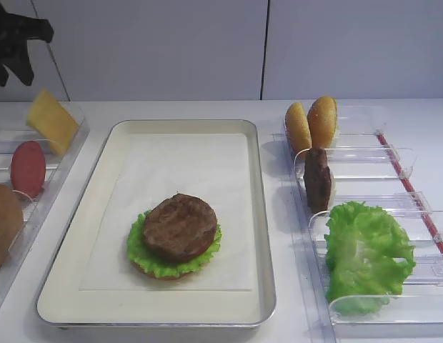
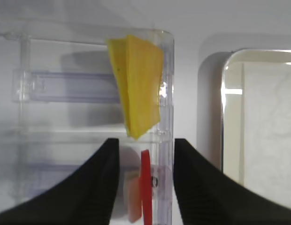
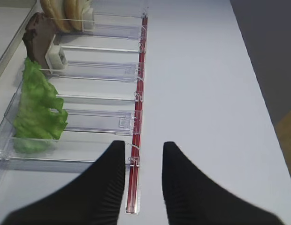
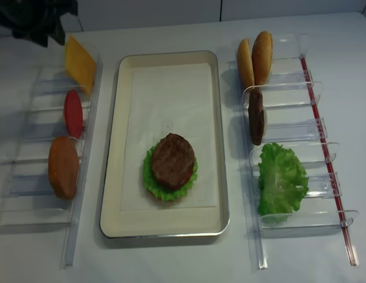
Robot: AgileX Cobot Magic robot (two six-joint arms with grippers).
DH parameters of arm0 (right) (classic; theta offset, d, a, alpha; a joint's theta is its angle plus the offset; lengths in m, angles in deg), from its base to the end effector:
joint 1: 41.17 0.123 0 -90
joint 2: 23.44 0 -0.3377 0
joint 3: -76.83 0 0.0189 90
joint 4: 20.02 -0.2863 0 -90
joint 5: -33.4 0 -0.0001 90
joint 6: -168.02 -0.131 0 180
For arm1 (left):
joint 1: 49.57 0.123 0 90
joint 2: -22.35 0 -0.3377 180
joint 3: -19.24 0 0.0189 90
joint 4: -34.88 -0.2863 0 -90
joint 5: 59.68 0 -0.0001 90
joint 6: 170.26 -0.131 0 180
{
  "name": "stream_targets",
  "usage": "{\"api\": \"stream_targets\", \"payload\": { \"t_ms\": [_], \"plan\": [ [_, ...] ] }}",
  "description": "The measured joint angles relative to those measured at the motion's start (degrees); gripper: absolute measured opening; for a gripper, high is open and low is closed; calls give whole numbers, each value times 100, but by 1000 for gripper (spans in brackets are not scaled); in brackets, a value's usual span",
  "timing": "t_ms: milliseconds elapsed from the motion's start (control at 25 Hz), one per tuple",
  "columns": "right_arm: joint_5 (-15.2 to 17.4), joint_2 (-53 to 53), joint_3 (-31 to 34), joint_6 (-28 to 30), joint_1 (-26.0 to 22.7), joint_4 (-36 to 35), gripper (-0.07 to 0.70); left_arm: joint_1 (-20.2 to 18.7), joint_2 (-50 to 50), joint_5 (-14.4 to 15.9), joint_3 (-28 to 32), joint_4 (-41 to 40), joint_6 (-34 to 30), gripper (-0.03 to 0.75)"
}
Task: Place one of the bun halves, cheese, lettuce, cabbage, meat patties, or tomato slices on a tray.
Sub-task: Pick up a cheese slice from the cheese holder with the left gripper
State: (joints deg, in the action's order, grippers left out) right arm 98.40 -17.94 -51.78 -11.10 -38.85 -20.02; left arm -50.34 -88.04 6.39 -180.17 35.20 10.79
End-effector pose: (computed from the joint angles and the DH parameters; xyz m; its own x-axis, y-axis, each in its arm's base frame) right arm 0.0045 0.0002 0.2583 -0.5272 -0.0367 -0.8490 -0.0486 0.9987 -0.0130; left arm 0.4552 -0.0068 0.3329 -0.9209 -0.0082 -0.3898 -0.0035 0.9999 -0.0127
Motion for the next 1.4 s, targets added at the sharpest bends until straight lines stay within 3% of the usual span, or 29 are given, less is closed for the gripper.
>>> {"api": "stream_targets", "payload": {
  "t_ms": [480,1000,1400],
  "plan": [
    [0,0,0,0,0,0,219,56,-956,-411,-302,-32,0,258],
    [0,0,0,0,0,0,169,56,-1253,-481,-354,50,-284,257],
    [0,0,0,0,0,0,144,56,-1272,-492,-354,50,-316,190]
  ]
}}
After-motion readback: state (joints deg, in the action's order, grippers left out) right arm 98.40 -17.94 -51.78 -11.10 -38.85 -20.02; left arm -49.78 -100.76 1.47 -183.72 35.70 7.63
